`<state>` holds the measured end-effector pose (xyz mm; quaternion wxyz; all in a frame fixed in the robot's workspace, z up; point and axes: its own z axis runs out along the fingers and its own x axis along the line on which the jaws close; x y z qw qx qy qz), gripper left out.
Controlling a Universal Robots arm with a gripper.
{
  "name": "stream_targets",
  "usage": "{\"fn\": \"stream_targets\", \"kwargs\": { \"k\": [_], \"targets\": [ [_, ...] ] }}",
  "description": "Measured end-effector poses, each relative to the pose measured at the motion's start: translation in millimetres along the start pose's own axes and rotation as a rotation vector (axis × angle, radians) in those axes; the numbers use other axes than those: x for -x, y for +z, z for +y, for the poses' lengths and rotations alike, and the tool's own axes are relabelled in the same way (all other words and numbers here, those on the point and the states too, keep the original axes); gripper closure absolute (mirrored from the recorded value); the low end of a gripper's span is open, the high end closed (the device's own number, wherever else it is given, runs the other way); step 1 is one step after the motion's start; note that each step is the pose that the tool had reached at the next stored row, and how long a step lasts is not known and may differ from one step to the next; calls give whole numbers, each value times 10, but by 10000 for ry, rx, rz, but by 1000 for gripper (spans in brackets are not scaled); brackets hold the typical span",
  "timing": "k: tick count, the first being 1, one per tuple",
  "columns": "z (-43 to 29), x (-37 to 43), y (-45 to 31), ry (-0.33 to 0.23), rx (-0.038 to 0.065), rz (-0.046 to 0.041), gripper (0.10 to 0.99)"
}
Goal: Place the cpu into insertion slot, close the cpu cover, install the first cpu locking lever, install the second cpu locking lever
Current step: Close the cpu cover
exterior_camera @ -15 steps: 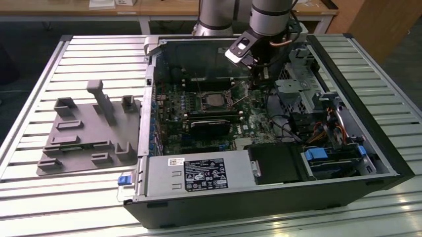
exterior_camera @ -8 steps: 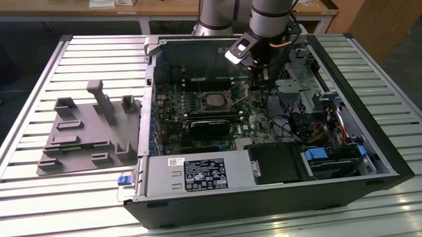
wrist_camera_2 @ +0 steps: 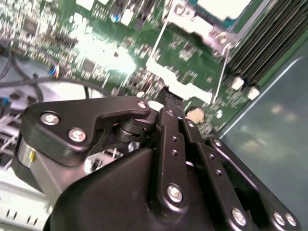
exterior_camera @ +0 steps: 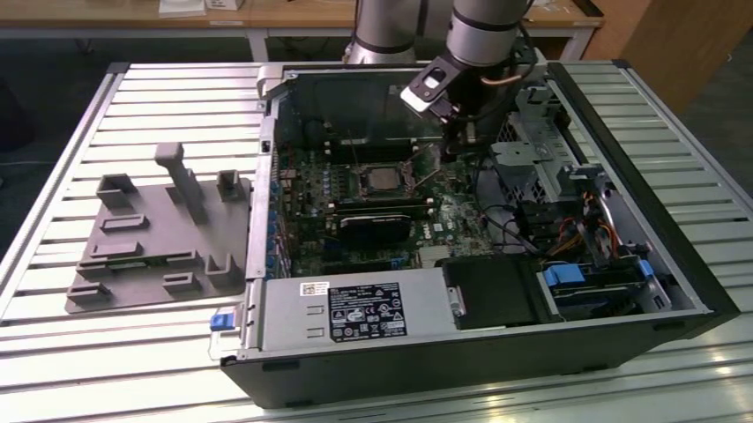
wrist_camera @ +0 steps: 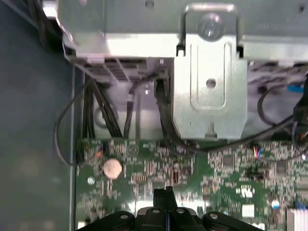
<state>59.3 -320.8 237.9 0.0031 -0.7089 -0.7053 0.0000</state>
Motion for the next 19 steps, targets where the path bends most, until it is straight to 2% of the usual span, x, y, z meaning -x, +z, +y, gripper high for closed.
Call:
{"fn": "stream_targets", "kwargs": {
  "k": [2, 5, 6, 12, 15, 19],
  "targets": [
    [4, 0, 1, 2, -259, -3, 984],
    [11, 0, 4, 3, -771, -5, 984],
    [11, 0, 4, 3, -832, -5, 984],
    [-2, -1, 5, 4, -845, -2, 984],
    [-64, 0, 5, 3, -832, -4, 984],
    [-196, 0, 5, 4, -774, -5, 984]
  ]
}}
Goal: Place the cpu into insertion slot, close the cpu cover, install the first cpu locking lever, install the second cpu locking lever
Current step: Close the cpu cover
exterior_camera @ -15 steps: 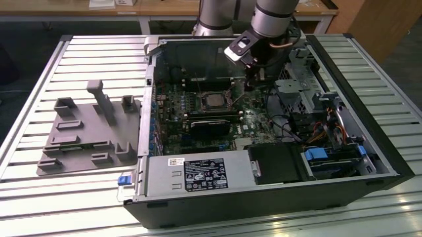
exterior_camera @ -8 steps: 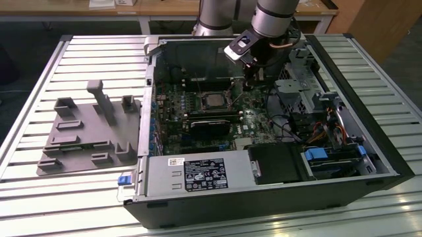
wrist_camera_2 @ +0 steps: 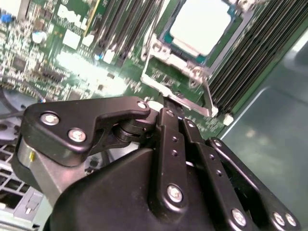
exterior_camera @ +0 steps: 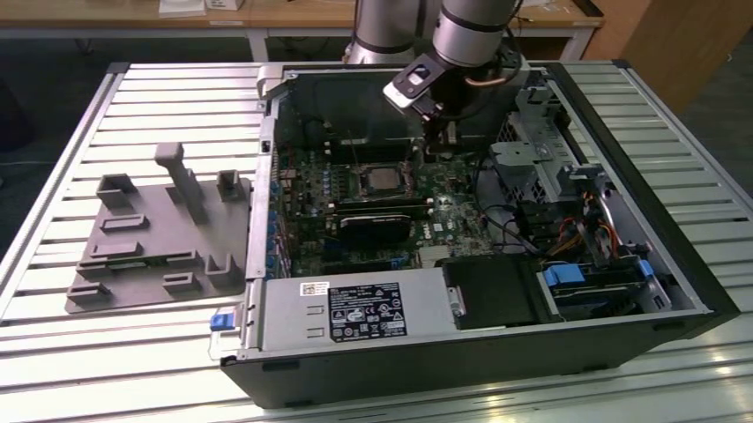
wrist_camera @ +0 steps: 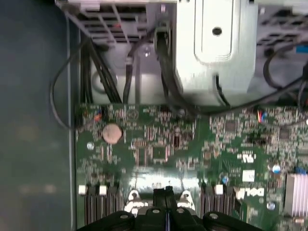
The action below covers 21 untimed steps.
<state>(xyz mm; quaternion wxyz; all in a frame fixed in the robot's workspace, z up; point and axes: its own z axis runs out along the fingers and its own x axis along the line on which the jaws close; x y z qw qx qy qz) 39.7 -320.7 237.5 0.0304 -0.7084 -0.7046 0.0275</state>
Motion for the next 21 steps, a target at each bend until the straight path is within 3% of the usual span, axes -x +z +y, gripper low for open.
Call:
{"fn": "stream_targets", "kwargs": {
  "k": [7, 13, 15, 19, 21],
  "targets": [
    [-233, 0, 19, -2, 153, 1, 984],
    [-390, 1, 32, -2, 301, 2, 984],
    [-443, 1, 36, -2, 445, 2, 984],
    [-574, 2, 54, -5, 962, 6, 984],
    [-632, 2, 69, -6, 1081, 7, 984]
  ]
}}
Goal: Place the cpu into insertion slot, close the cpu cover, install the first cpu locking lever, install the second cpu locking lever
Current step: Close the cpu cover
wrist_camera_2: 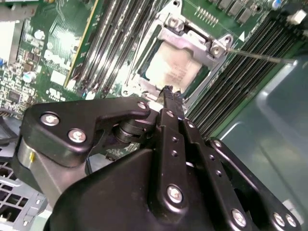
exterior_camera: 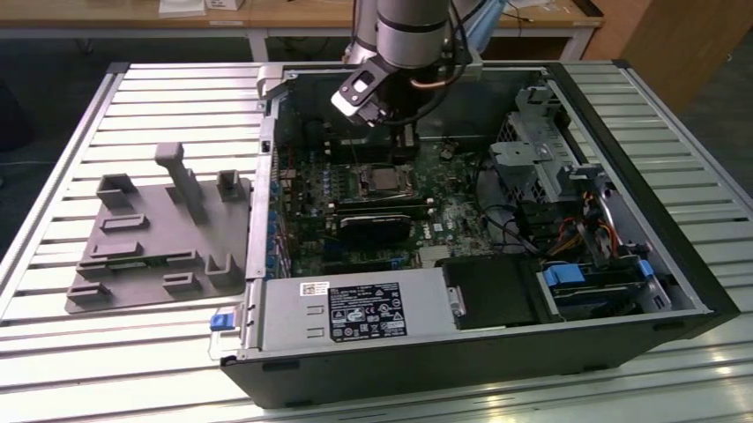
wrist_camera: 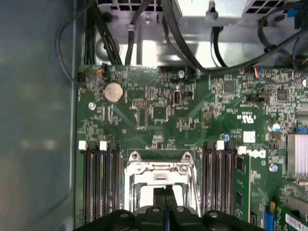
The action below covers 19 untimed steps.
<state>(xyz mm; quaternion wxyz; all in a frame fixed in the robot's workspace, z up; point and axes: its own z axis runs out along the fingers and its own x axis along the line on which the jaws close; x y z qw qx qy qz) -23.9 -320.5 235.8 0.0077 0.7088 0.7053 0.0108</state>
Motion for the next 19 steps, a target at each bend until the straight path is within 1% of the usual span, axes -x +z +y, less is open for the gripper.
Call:
{"fn": "stream_targets", "kwargs": {
  "k": [3, 5, 12, 14, 19],
  "targets": [
    [-68, 1, 24, 0, 92, -1, 984],
    [-99, 1, 48, 0, 124, -1, 984],
    [-155, 2, 143, 0, 134, -1, 984],
    [-175, 3, 153, 0, 136, -2, 984],
    [-180, 2, 153, -4, 138, -1, 984]
  ]
}}
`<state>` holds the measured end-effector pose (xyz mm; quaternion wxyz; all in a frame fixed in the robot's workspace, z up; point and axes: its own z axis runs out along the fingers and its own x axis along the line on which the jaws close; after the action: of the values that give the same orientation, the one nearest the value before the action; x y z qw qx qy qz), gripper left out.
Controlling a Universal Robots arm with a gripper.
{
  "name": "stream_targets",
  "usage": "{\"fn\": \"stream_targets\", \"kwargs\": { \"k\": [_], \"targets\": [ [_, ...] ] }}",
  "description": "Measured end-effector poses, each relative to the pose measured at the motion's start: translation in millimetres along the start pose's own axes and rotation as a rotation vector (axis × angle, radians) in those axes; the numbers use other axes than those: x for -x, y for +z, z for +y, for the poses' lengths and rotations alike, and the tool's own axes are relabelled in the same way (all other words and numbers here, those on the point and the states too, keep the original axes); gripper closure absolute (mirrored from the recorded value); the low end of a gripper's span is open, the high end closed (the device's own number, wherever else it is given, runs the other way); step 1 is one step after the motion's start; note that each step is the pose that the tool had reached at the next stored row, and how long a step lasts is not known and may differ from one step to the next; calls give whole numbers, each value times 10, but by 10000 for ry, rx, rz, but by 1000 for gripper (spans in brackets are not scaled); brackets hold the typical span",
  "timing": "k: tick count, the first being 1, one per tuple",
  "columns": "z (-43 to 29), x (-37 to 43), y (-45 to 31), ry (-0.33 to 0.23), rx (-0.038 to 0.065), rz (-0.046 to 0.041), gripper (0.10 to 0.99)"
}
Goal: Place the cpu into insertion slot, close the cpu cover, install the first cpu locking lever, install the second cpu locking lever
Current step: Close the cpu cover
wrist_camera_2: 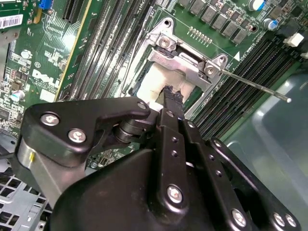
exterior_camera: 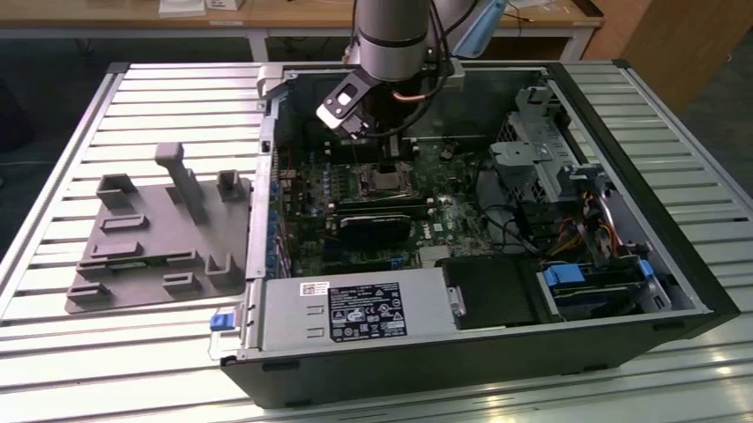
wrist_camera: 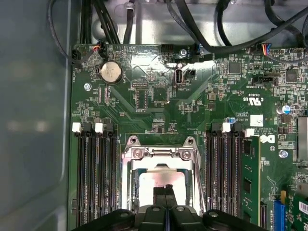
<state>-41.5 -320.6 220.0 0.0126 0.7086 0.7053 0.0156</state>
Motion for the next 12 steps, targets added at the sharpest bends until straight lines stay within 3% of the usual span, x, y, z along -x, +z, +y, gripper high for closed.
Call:
{"fn": "stream_targets", "kwargs": {
  "k": [12],
  "targets": [
    [-4, 0, 8, -1671, -7, 45, 984]
  ]
}}
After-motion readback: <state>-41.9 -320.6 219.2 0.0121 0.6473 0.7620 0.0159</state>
